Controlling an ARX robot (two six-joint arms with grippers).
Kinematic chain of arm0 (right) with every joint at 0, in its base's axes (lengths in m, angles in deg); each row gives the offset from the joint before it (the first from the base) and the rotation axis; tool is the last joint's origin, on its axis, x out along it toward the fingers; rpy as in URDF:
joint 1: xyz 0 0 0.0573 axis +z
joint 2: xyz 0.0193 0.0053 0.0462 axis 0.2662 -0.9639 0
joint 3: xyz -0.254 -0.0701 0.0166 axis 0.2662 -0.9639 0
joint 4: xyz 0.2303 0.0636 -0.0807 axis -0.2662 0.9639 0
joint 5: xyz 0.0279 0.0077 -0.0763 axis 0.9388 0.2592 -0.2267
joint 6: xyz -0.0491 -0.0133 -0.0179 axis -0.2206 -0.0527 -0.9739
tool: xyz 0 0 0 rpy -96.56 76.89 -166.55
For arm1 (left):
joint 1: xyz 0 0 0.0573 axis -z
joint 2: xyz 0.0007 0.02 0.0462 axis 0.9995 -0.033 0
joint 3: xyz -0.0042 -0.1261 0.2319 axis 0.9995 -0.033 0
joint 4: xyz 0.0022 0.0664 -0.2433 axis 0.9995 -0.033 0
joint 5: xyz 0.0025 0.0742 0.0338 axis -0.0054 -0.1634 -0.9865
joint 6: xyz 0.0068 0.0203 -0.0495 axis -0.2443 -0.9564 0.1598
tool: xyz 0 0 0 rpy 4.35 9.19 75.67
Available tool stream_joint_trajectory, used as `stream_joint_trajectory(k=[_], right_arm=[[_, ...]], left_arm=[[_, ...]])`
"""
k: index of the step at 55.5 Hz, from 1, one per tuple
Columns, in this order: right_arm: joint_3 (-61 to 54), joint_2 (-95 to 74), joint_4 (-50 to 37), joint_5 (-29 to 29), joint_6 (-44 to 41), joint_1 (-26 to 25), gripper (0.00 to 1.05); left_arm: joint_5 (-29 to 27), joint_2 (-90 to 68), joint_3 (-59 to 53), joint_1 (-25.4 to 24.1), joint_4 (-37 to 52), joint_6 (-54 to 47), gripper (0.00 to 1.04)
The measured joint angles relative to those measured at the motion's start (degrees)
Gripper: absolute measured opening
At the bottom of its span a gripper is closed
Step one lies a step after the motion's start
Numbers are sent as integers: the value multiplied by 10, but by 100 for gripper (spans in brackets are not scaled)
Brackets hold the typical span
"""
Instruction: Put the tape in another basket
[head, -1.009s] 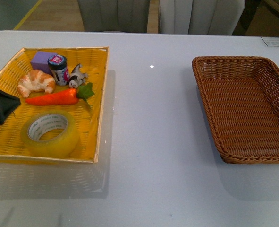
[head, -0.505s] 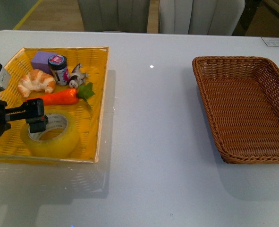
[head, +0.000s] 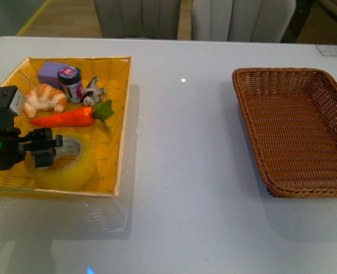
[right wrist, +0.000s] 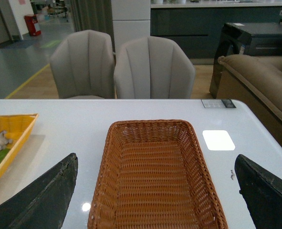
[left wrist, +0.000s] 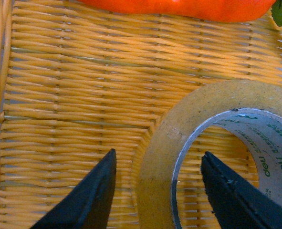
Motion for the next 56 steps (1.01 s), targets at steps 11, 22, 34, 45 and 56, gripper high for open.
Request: stream_joint_trajectory(k=[11,22,34,45,56], right_arm=[[0,0,0,0,0,0,96],[0,0,0,0,0,0,96],[0,0,0,0,0,0,96],[0,0,0,0,0,0,96],[0,0,0,0,0,0,96]], left_arm=[[-7,4,0,2,-8,1,18],[10,45,-17,3,-19,16,16],[36,142,-34,14,-40,53,16],[48,250,-38,84,-70,117,16],[27,295,-7,195,-98,167,16]])
